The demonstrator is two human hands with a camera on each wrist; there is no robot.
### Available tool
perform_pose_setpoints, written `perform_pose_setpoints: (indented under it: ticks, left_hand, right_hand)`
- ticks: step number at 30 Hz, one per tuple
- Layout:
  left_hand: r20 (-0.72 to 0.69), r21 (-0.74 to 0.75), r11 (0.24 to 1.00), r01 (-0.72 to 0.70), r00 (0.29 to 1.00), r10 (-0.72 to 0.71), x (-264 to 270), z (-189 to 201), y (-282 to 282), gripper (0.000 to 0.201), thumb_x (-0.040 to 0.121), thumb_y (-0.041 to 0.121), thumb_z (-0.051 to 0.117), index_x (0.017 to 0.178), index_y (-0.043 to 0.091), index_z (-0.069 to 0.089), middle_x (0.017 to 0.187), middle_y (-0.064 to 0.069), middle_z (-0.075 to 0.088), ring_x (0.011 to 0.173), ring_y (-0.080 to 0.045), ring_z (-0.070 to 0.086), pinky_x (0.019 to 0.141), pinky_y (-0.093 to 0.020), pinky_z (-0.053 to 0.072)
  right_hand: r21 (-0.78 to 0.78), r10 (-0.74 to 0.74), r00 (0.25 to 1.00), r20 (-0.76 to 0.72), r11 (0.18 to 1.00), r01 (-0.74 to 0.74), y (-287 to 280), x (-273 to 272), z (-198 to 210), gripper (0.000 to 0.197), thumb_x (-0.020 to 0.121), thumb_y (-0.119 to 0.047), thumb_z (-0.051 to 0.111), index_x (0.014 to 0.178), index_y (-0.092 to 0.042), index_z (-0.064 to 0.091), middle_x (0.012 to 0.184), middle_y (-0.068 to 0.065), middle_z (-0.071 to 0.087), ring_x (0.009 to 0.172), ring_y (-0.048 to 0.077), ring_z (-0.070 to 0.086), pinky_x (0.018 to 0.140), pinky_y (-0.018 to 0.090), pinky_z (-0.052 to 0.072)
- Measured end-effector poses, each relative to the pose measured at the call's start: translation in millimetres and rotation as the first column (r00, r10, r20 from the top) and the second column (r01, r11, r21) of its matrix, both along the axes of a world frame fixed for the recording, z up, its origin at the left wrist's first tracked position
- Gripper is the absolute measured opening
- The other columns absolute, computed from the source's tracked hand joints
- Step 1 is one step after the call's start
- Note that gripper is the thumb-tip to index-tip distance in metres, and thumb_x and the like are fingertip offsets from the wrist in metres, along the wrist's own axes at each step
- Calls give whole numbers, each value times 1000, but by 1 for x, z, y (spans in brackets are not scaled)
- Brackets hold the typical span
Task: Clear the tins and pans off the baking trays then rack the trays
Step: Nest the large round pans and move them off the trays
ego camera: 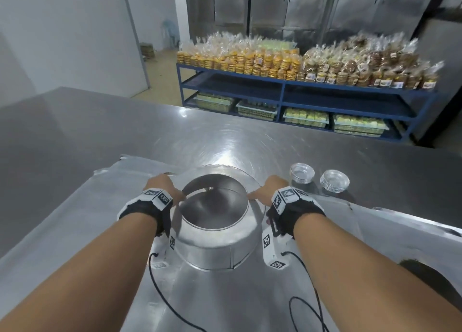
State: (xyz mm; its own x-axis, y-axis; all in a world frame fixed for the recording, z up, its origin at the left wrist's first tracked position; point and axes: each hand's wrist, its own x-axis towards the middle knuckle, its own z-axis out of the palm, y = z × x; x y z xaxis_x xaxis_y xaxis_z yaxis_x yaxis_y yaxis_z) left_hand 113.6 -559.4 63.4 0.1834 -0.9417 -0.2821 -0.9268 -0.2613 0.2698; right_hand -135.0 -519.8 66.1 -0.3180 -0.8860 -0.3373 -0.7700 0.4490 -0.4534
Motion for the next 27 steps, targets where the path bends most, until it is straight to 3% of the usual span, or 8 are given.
perform_pose_setpoints:
  ticks: [4, 8, 10, 12, 16, 20, 24, 27]
  left_hand:
    - [-39, -15, 1000, -22, 999, 21, 1, 5, 17, 50, 71, 24, 82, 114, 7, 63, 85, -6, 56, 79, -28, 57, 67, -29, 48]
    - [-102, -23, 999, -49, 994, 47, 5, 19, 33, 28, 73, 21, 80, 85, 7, 59, 86, -8, 62, 69, -23, 58, 59, -27, 45]
    - [-153, -23, 996, -83, 985, 79, 7, 28, 44, 40, 71, 22, 82, 98, 5, 57, 102, -13, 66, 72, -22, 60, 56, -27, 44]
    - [-239, -13, 991, -132, 963, 125, 7, 38, 57, 70, 71, 26, 84, 124, 2, 45, 117, -15, 60, 97, -29, 62, 66, -31, 47]
    - [-596, 3, 966, -257, 775, 208, 9, 58, 90, 102, 69, 66, 73, 141, 4, 35, 132, -17, 55, 114, -39, 58, 90, -44, 52]
    - [-775, 81, 943, -323, 575, 263, 28, 41, 109, 134, 35, 104, 47, 137, 17, 52, 131, -12, 60, 106, -41, 64, 93, -56, 51]
    - [-881, 156, 933, -325, 382, 280, 17, 76, 179, 75, 71, 79, 58, 116, 19, 61, 113, -10, 64, 98, -36, 65, 85, -57, 55]
    - [-928, 184, 947, -264, 271, 256, 10, 83, 214, 33, 88, 57, 56, 98, 25, 62, 96, -6, 64, 86, -30, 63, 79, -43, 55]
  right_hand:
    - [-24, -15, 999, 33, 1000, 16, 11, 10, -5, 37, 73, -35, 82, 71, -13, 52, 76, 4, 60, 66, 21, 59, 47, 23, 38]
    - [-70, -73, 997, 22, 995, 75, 29, 15, 6, 35, 70, -30, 82, 80, -10, 56, 75, 4, 58, 56, 15, 52, 44, 21, 35]
    - [-92, -108, 994, 30, 990, 111, 42, 15, 18, 37, 66, -30, 81, 86, -7, 59, 78, 5, 60, 55, 15, 51, 43, 20, 33]
    - [-115, -129, 991, 48, 984, 133, 56, 14, 30, 52, 62, -33, 80, 100, -3, 61, 90, 10, 65, 62, 20, 56, 43, 20, 32]
    - [-238, -162, 982, 92, 955, 180, 99, 8, 49, 70, 58, -35, 82, 113, -2, 54, 101, 13, 67, 77, 27, 61, 50, 23, 41]
    - [-348, -148, 969, 199, 913, 211, 155, -1, 64, 66, 59, -31, 83, 110, -14, 46, 105, 5, 57, 93, 25, 60, 79, 36, 54]
    - [-468, -155, 959, 236, 847, 252, 209, -2, 72, 59, 56, -29, 84, 102, -18, 47, 103, 3, 57, 92, 24, 59, 79, 37, 52]
    - [-555, -152, 956, 252, 786, 271, 246, 0, 75, 58, 59, -24, 85, 100, -17, 46, 102, 3, 56, 91, 24, 55, 74, 34, 46]
